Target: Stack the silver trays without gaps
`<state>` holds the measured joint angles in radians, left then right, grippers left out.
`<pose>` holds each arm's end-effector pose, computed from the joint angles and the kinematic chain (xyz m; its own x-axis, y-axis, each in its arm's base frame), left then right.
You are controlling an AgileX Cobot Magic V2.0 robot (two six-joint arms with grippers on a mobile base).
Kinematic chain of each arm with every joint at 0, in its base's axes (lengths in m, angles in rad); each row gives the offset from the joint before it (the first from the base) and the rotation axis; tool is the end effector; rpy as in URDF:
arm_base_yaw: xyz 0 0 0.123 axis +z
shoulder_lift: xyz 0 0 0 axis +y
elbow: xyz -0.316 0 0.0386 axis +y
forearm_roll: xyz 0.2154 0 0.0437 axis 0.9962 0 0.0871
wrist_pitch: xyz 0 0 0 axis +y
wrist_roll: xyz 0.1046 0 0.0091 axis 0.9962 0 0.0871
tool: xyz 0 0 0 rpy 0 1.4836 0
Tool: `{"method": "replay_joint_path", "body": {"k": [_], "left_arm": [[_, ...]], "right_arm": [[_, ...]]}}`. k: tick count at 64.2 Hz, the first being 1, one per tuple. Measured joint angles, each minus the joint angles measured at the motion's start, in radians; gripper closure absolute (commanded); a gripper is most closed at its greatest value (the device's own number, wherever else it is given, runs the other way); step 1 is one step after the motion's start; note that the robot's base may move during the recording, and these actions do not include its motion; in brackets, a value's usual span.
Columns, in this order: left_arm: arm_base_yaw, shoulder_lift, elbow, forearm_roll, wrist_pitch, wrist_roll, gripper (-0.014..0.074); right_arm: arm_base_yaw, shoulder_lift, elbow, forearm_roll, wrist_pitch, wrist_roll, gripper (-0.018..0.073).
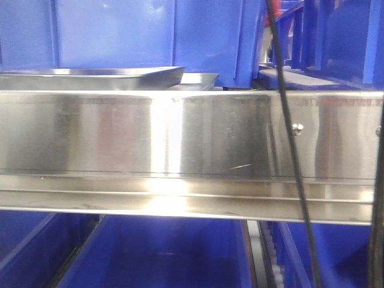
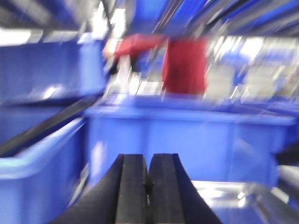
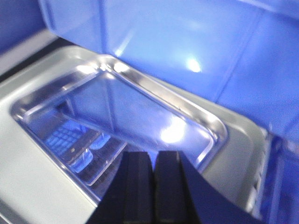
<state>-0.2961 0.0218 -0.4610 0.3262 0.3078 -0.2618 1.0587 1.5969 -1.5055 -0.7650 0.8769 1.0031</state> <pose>-0.0325 0.0206 0.3238 0.2314 -0.0185 -0.9727 0.1887 0.9817 0.0262 0.2115 0.2622 0.4032 -0.5269 -0.1820 -0.8302 -0.3460 0.9381 0.0139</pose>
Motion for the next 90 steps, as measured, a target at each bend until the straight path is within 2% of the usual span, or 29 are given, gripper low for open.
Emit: {"method": "replay_joint_path", "body": {"k": [13,19,23,44,62,71,90], "left_arm": [[0.0,-0.017,0.218,0.0,-0.172,0.0,0.0613],[0.0,-0.017,0.259,0.007,-0.284,0.0,0.0613],[0.0,-0.017,0.27,0.011,-0.315,0.0,0.0613],[0.0,-0.017,0.292,0.013,-0.256,0.0,0.0613],[0.0,-0.018,0.332,-0.039,-0.216,0.0,0.0613],[0.0,-0.018,0.332,-0.082,-0.222,0.0,0.0613],[0.0,-0.018,0.332,-0.088,-0.23,-0.002,0.0613]], "right_arm": [[0.0,0.0,0.0,-0.035,-0.025,0.0,0.0636],[0.0,0.0,0.0,-0.04,-0.033,-0.002,0.0636],[0.0,0.0,0.0,-0.041,-0.037,-0.002,0.0636],[0.0,-0.001,0.0,-0.046,-0.096,0.0,0.0637],[0.0,-0.001,0.0,-0.05,-0.104,0.0,0.0637],[0.0,-0.001,0.0,-0.05,-0.106,0.0,0.0637],[0.0,-0.001,0.0,-0.052,-0.106,0.0,0.0637]]}}
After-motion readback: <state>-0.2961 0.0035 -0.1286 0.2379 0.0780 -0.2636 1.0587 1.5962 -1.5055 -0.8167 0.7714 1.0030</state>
